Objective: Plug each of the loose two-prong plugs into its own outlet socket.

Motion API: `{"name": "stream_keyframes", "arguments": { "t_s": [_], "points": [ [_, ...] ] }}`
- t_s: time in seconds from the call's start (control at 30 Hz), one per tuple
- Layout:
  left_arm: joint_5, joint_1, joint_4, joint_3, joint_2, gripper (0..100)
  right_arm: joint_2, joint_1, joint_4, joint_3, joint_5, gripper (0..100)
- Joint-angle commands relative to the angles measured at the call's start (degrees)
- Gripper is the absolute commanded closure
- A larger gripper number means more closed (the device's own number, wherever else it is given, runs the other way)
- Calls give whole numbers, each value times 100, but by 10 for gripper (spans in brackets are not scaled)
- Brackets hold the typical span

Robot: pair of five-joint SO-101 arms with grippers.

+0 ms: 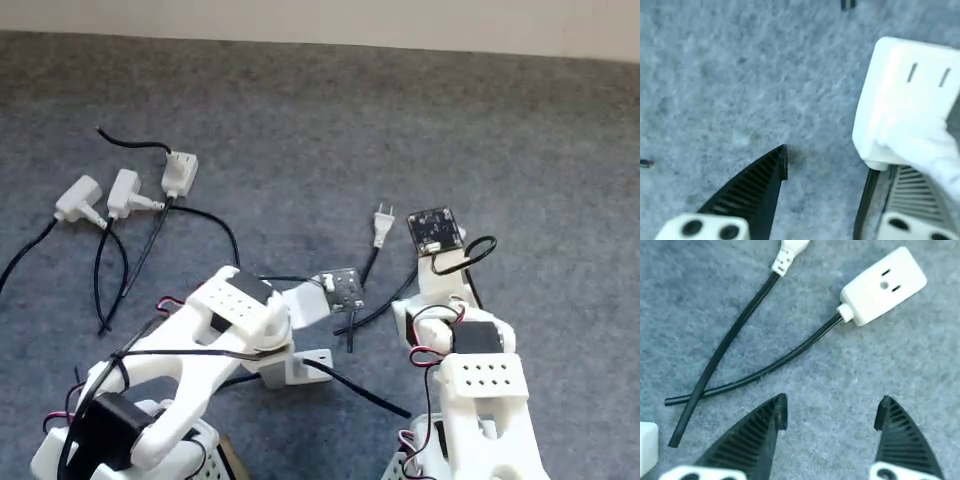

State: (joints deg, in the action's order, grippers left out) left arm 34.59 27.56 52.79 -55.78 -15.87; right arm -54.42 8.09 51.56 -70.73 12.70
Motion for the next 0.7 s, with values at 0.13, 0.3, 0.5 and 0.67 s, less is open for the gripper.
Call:
{"name": "stream_keyframes", "arguments": {
  "t_s": [0.13, 0.3, 0.5, 0.67],
  "points": [
    [-281, 1174, 914, 725, -84, 666, -57, -48, -110, 31, -53, 724],
    [-255, 1754, 1222, 760, -84, 666, -57, -48, -110, 31, -53, 724],
    [-281, 1657, 580, 743, -66, 672, -57, -48, -110, 31, -53, 724],
    [-281, 1015, -273, 725, -22, 780, -57, -48, -101, 22, -53, 724]
  ]
}}
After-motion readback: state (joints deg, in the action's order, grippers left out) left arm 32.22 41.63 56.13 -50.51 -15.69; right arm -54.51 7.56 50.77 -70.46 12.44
